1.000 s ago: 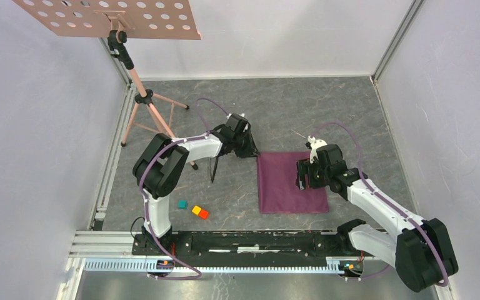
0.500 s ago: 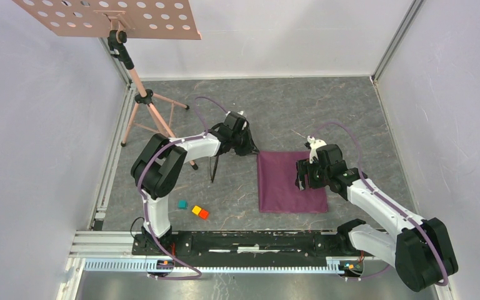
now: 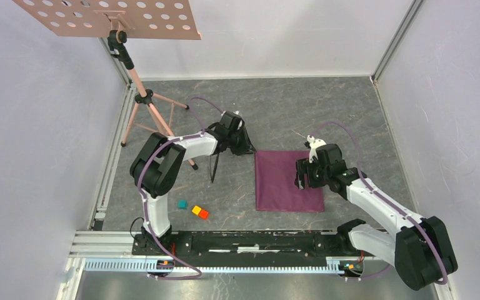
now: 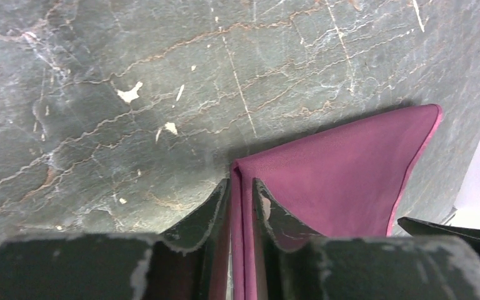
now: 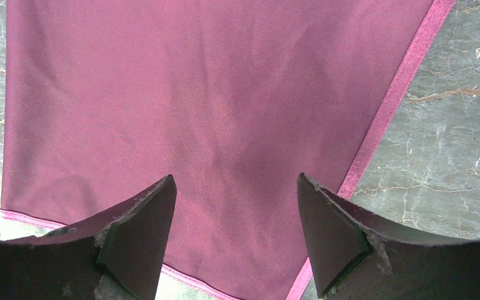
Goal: Fold the napkin into a case and place the utensils inside
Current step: Smooth out the square-folded napkin at the center of the board.
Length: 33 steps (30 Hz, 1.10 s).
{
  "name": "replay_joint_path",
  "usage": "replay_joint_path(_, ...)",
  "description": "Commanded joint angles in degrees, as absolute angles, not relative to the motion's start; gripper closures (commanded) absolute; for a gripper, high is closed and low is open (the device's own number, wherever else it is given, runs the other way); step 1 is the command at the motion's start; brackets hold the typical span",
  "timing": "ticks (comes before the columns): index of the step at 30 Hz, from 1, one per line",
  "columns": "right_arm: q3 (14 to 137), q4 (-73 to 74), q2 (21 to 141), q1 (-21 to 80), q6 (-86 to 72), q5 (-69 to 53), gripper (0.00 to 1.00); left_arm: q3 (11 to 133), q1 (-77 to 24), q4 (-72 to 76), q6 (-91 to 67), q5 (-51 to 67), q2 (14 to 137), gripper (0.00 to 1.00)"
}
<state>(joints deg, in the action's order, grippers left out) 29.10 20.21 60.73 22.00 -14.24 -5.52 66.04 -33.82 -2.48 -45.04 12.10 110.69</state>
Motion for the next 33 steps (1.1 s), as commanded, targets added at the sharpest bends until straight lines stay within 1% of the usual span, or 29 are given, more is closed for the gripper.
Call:
replay_joint_path(1, 29.93, 17.34, 61.21, 21.39, -14.38, -4.06, 0.22, 67.35, -33.66, -5.17, -41.78, 11.86, 107.04, 0.69)
replay_joint_path(4, 31.64, 15.24, 62.97, 19.17, -14.48, -2.99, 0.21, 66.77, -33.92, -7.19, -41.27, 12.16, 103.81, 0.56)
replay_joint_path(6, 33.91, 14.12, 65.71, 17.27, -14.27, -3.3, 0.21, 66.03, -34.16, -8.25, -40.88, 11.77, 101.42, 0.53)
replay_joint_path(8, 36.55, 12.43, 68.84, 14.79, -14.35, -4.84, 0.22, 65.58, -34.61, -8.62, -40.69, 12.24, 99.68, 0.53)
replay_joint_path(10, 38.17, 9.91, 71.91, 12.73, -14.78, -7.06, 0.27, 65.73, -35.49, -7.35, -40.81, 15.03, 99.65, 0.6)
replay_joint_path(13, 41.73, 8.64, 77.05, 10.46, -14.93, -10.14, 0.36, 65.93, -36.6, -5.73, -42.06, 17.41, 101.22, 0.71)
replay_joint_path(16, 43.34, 6.14, 80.15, 9.11, -16.1, -12.11, 0.4, 65.74, -36.57, -4.26, -43.07, 18.62, 103.53, 0.77)
replay_joint_path(21, 44.8, 4.88, 85.49, 8.15, -15.88, -13.19, 0.45, 67.63, -36.48, -2.91, -42.68, 19.32, 108.45, 0.8)
replay_joint_path(25, 42.96, 2.22, 87.49, 7.79, -16.02, -11.84, 0.45, 68.73, -35.93, -2.54, -42.24, 18.37, 112.2, 0.82)
replay_joint_path(30, 45.7, 1.24, 92.87, 7.46, -13.36, -8.23, 0.45, 69.48, -34.19, -5.56, -38.99, 12.5, 114.51, 0.84)
replay_joint_path(33, 47.28, -1.25, 95.56, 7.47, -11.34, -10.65, 0.44, 68.82, -33.24, -6.13, -38.19, 11.01, 115.0, 0.85)
